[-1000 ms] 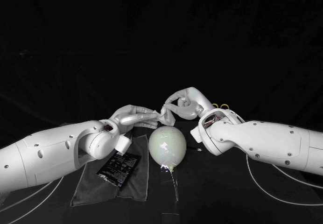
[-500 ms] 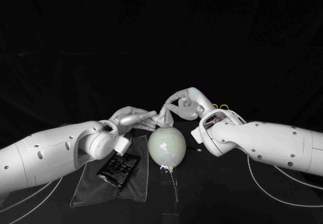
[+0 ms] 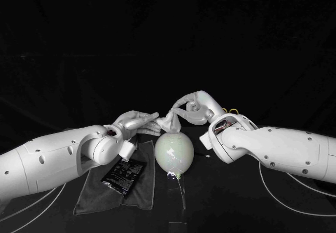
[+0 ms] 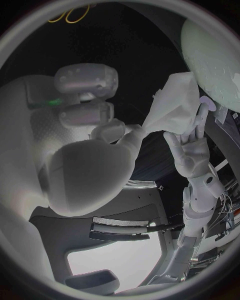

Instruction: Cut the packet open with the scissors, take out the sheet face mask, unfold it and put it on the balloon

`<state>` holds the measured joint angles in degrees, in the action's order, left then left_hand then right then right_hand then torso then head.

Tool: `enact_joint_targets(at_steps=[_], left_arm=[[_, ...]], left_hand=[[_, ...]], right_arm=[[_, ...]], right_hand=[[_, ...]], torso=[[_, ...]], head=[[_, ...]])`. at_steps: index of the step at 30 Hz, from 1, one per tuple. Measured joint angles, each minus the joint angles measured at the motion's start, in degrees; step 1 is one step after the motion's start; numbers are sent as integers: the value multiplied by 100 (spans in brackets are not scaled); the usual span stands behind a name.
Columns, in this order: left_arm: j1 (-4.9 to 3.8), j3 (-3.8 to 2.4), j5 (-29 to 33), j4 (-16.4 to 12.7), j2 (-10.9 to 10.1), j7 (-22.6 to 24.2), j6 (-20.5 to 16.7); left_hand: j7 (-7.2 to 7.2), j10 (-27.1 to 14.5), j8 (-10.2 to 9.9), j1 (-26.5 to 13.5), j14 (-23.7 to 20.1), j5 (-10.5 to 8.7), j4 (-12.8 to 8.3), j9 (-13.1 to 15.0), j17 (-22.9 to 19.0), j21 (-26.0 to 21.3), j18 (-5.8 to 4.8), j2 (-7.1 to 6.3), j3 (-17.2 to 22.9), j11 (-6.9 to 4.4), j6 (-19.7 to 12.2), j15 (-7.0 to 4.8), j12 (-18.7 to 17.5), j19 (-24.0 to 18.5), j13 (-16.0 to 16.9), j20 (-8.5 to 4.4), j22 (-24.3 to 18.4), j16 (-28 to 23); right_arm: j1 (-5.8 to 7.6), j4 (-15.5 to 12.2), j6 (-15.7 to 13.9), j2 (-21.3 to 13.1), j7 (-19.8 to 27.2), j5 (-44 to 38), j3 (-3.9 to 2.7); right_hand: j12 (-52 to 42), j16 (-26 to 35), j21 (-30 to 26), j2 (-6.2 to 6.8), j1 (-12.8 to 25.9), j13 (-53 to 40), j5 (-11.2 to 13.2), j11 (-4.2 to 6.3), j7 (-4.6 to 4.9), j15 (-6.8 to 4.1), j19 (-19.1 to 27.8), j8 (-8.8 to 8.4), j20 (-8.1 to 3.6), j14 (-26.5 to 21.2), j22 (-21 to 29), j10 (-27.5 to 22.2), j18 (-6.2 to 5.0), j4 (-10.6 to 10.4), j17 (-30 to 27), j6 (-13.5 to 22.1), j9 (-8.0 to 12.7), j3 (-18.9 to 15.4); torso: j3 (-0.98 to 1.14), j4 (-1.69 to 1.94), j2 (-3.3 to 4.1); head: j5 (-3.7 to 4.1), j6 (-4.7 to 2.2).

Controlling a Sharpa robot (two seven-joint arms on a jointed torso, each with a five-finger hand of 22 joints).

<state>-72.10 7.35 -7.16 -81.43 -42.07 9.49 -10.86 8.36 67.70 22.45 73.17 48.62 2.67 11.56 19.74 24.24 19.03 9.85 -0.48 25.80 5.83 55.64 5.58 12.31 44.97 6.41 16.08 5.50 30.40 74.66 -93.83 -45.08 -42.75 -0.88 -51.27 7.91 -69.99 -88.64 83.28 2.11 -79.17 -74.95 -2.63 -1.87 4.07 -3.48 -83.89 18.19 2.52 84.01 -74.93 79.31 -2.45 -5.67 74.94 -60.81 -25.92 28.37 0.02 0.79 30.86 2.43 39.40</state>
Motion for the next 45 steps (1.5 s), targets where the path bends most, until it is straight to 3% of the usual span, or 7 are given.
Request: enact_joint_targets(at_steps=[3, 8, 13, 22, 28, 37, 45], left_arm=[[0, 1, 33, 4, 0, 0, -1], [1, 1, 85, 10, 4, 4, -1], [1, 1, 119, 12, 9, 7, 2], [0, -1, 148, 15, 13, 7, 5], [0, -1, 157, 16, 18, 1, 4], [1, 1, 160, 29, 41, -28, 1], [1, 0, 127, 34, 48, -75, -10]], left_hand=[[-15, 0, 29, 268, -17, 0, -234, 27, -1, 0, 0, -38, 142, 0, 15, -16, 0, 31, -8, 9, -11, 29], [-15, 21, 99, 518, -17, -2, -530, 79, -25, 0, -1, -235, 283, -20, 14, -16, -7, 65, -46, 0, -24, 51], [-15, 26, 127, 558, -18, -3, -637, 126, -43, -24, -3, -372, 290, -14, 14, -16, -57, 81, -75, 0, -34, 72], [6, 72, 149, 82, -18, -1, -304, 125, -60, -71, -7, -692, -43, 31, -6, -15, -87, 123, -106, 0, -67, 127], [6, 72, 149, 23, -18, -1, -224, 111, -66, -93, -9, -738, -123, 31, -6, -15, -87, 123, -111, 0, -81, 149], [6, 92, 126, 89, -18, -1, -208, 97, -74, -94, -12, -861, -139, 12, -6, -15, -87, 164, -111, 0, -97, 200], [-47, 176, 126, 491, -7, -1, -426, 87, -92, -119, -15, -982, -15, -32, 130, -26, -118, 235, -121, -31, -112, 260]], right_arm=[[0, -10, 2, -1, -1, 0, 0], [0, -18, 6, -1, -4, 1, 0], [0, -10, 13, 9, -9, 2, 0], [1, 6, 26, 19, -17, 4, 0], [1, 8, 31, 20, -19, 4, 0], [1, -6, 33, 20, -20, 5, 0], [1, -22, 35, 20, -20, 5, 0]], right_hand=[[0, 1, 0, 0, 0, 0, 1, 0, 0, 0, 0, 0, 0, 0, 1, 0, 0, 0, -3, 0, 0, 0], [0, 5, 0, 0, 0, 0, 2, 0, 0, 1, 8, 0, -7, 0, 2, 0, 2, 0, -4, 0, 0, -1], [1, -16, -1, -1, -1, 1, 12, 0, 0, 5, 9, 0, -7, -4, 1, 0, 3, -1, -4, 0, 0, -1], [7, -16, -2, -1, -1, 3, 23, 0, -1, -11, 10, 0, -6, 13, -2, 0, 29, -1, 0, 1, 0, -2], [17, -13, -3, -8, -8, 5, -4, 0, -4, -10, 11, 0, -5, 13, -2, 0, 31, -1, 1, 4, 0, -2], [0, -3, -8, -8, -8, 4, -4, 0, -11, -9, 12, 0, -4, 12, -1, 0, 31, -2, 1, 11, 0, -3], [0, 1, -8, -8, -8, 1, -2, 0, -12, -9, 12, 0, -4, 12, 2, 0, 32, -12, -3, 12, 0, 7]], torso=[[-1, -1, 2], [-2, -1, 3], [-2, -2, 3], [-1, -3, 1], [-1, -5, 1], [-1, -5, 2], [1, -4, 1]], head=[[-3, 3], [-8, 10], [-11, 16], [-15, 17], [-12, 22], [-8, 29], [-3, 38]])
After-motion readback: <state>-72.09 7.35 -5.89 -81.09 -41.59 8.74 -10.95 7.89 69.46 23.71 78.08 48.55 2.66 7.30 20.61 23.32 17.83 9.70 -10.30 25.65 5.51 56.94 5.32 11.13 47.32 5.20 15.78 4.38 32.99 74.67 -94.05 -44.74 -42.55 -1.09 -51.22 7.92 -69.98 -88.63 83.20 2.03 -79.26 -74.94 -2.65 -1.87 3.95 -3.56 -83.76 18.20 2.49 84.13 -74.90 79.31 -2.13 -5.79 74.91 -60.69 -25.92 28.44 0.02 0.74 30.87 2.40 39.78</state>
